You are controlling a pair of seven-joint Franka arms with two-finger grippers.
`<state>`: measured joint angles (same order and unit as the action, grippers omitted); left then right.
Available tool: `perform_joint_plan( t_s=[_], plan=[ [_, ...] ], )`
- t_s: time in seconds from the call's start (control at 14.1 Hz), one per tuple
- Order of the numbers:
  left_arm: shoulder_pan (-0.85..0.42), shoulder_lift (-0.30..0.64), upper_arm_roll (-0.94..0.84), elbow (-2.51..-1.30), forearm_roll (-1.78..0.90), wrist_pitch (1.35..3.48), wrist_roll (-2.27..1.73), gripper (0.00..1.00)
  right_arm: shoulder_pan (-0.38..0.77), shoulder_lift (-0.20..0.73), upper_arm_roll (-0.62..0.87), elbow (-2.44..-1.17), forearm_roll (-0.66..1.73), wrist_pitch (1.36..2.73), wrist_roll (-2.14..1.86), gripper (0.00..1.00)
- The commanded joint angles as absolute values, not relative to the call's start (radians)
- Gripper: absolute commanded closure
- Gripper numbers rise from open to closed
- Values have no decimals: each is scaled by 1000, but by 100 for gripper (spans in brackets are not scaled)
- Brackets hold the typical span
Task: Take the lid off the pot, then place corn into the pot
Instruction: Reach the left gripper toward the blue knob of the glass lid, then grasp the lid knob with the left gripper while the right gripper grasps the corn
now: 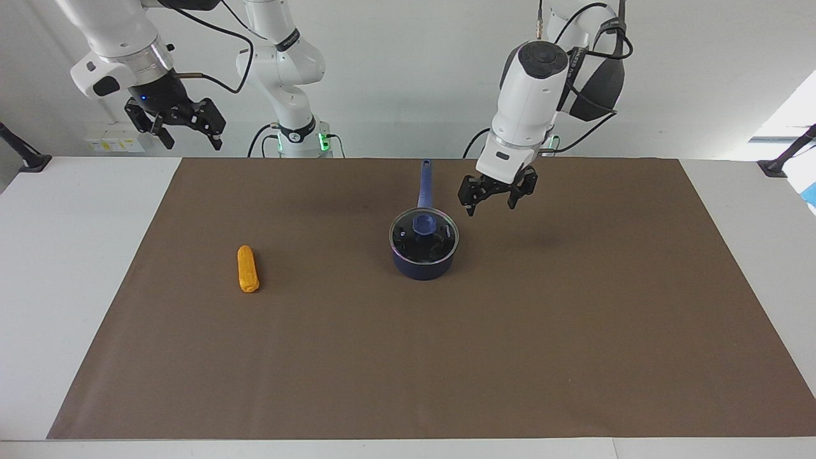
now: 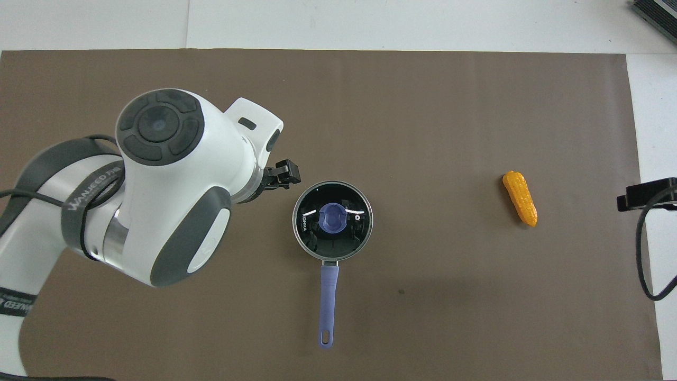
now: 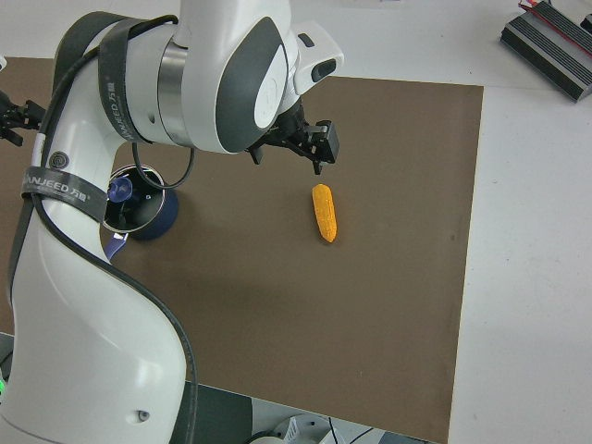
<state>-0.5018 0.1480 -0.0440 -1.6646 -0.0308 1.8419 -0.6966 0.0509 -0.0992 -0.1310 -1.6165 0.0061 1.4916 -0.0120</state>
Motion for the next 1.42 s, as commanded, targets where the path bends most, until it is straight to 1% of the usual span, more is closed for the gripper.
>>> perform_joint_plan(
  t_s=[0.0,0.21,0.36,0.5,0.64,0.78,0.85,1.0,1.21,1.35],
  plan=[
    [-569,190,-26,-1675,-26,1897,-739,0,41,-120,-127,-1644,2,1539,-37,0],
    [-610,233,-26,-1663,-20,1922,-742,0,34,-115,-127,-1667,2,1543,-52,0],
    [-643,258,-26,-1663,-12,1945,-742,0,41,-115,-127,-1719,2,1616,-61,0],
    [-649,279,-26,-1663,-8,1973,-742,0,44,-88,-126,-1781,9,1708,-93,0],
    [-670,290,-26,-1663,-6,1989,-742,0,52,3,-126,-1818,14,1811,-119,0],
    [-672,301,-26,-1664,-6,1999,-742,0,51,105,-126,-1818,17,1903,-178,0],
    [-673,304,-26,-1664,-6,2000,-744,0,42,142,-126,-1821,21,1951,-198,0],
    [-689,321,-26,-1666,-6,2000,-744,0,54,169,-126,-1835,21,2015,-202,0],
    [-692,324,-26,-1674,-8,2011,-755,0,52,262,-124,-1838,21,2100,-257,0],
    [-713,340,-25,-1674,-6,2016,-761,0,70,303,-120,-1847,21,2137,-282,0]
  ],
)
